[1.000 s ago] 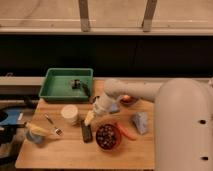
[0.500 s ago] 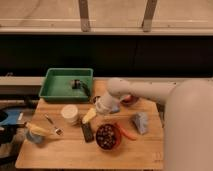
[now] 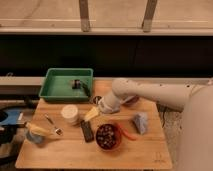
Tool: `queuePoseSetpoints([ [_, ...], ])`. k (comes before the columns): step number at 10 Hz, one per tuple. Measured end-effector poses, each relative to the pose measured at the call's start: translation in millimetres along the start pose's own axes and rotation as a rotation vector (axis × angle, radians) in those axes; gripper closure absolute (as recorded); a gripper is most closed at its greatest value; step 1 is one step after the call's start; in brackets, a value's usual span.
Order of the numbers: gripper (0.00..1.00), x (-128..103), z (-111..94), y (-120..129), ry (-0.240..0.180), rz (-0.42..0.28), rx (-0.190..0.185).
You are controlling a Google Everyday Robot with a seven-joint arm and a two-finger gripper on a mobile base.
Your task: Place eraser in table surface
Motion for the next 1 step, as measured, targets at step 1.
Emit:
queuePoseSetpoints([
  [1,0.27,-0.2,0.2,0.5,0.000,-0.001,0.000],
])
